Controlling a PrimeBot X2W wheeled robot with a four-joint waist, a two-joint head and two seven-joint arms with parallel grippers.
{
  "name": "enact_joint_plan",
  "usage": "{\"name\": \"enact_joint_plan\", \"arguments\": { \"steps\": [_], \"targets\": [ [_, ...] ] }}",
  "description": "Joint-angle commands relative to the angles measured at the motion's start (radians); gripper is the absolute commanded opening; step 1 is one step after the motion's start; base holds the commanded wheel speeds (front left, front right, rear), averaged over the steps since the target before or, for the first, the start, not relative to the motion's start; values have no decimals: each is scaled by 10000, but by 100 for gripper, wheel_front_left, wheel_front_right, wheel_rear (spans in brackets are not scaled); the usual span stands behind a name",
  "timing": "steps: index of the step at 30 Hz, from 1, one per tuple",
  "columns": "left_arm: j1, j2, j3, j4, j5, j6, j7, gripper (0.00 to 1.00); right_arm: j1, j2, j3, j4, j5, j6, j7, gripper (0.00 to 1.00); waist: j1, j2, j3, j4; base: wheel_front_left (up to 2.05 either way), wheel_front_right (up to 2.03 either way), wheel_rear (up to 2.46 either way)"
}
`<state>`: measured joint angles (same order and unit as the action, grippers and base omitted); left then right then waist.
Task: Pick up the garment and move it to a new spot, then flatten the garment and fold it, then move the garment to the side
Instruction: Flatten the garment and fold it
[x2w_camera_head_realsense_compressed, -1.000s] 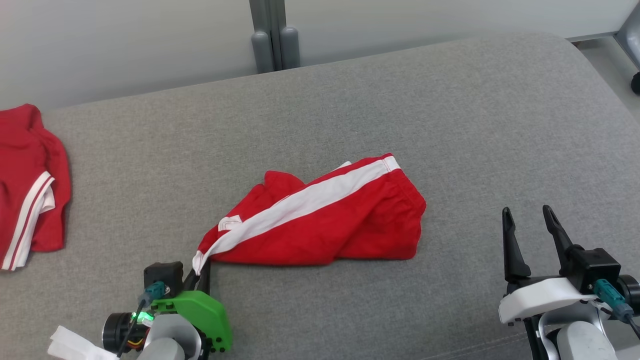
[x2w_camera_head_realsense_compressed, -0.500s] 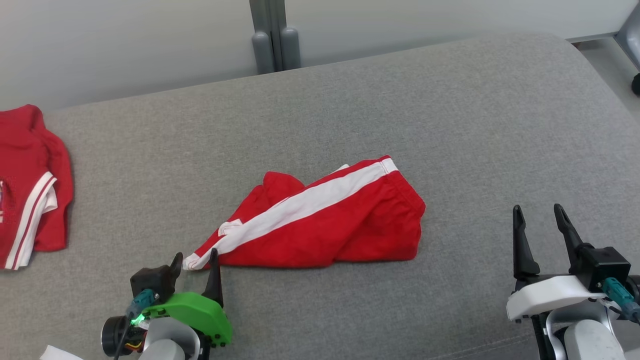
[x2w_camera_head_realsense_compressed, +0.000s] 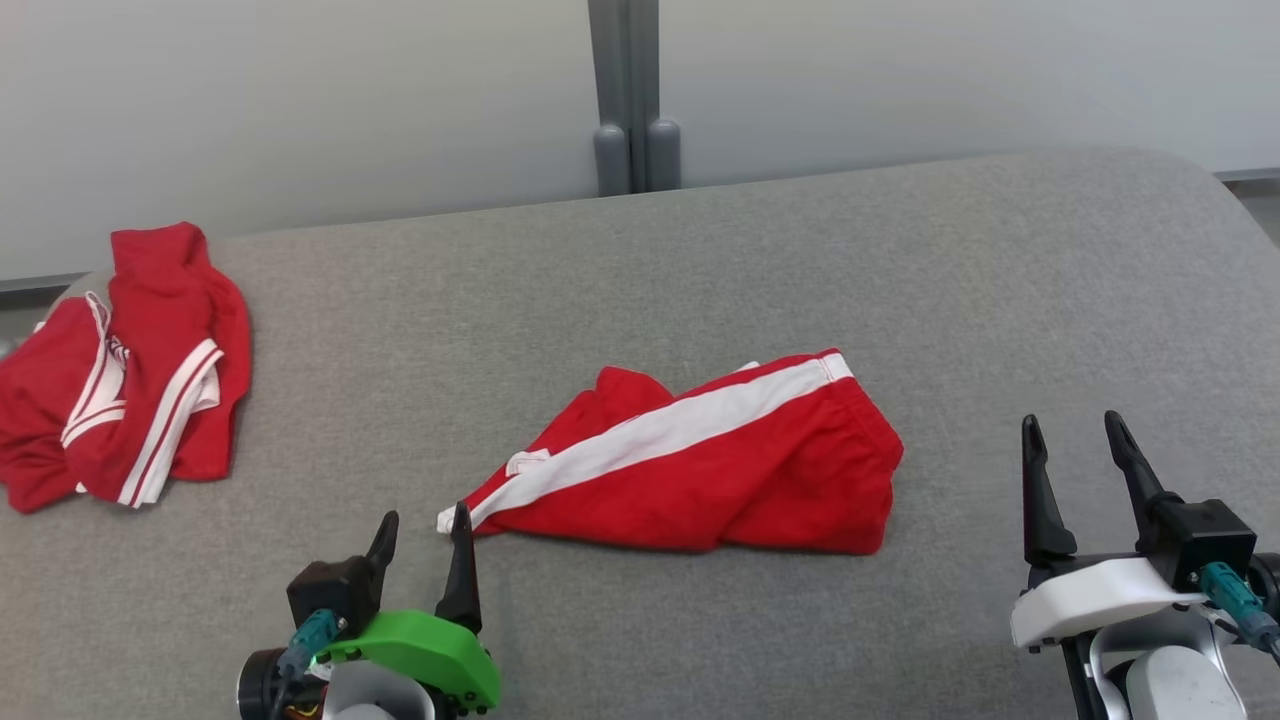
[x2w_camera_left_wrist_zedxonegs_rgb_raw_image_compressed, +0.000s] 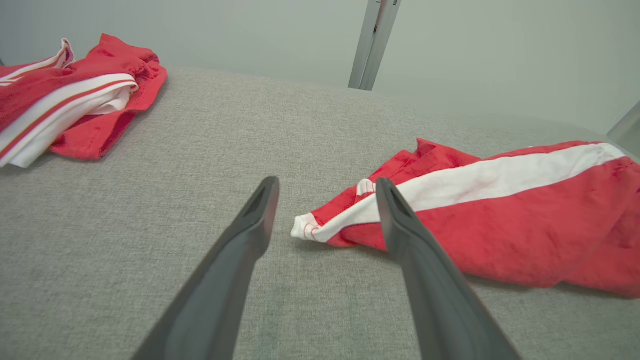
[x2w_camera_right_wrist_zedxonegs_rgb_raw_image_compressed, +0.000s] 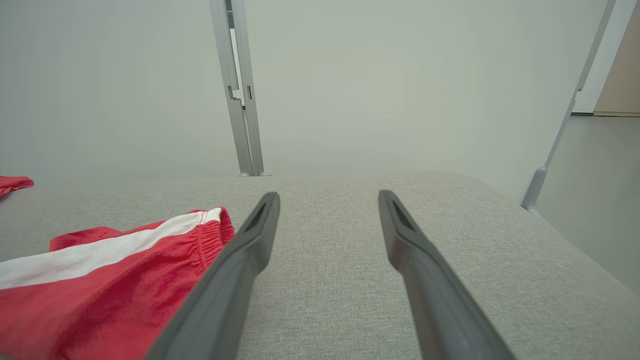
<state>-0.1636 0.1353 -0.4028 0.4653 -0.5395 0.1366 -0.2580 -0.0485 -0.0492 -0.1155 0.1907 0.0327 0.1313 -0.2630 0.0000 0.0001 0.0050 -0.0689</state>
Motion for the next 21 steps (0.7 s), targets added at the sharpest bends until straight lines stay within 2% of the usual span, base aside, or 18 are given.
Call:
{"name": "enact_joint_plan", "arguments": {
  "steps": [1, 8, 17, 21],
  "targets": [
    [205, -76, 51, -46, 96, 41, -77, 100, 134, -22, 31, -41, -18, -10, -29, 100, 0, -1, -341, 399, 0, 0, 0],
    [541, -316, 125, -310, 330, 1, -85, 100, 252, -25, 287, 23, 69, -10, -29, 100, 0, -1, -506, 656, 0, 0, 0],
    [708, -405, 400, -665, 732, -8, -78, 100, 36, -23, 612, 202, 113, -9, -29, 100, 0, -1, -479, 625, 0, 0, 0],
    [727, -445, 445, -725, 762, -72, -79, 100, -33, -28, 786, 682, -63, -10, -28, 100, 0, -1, -433, 627, 0, 0, 0]
  ]
}}
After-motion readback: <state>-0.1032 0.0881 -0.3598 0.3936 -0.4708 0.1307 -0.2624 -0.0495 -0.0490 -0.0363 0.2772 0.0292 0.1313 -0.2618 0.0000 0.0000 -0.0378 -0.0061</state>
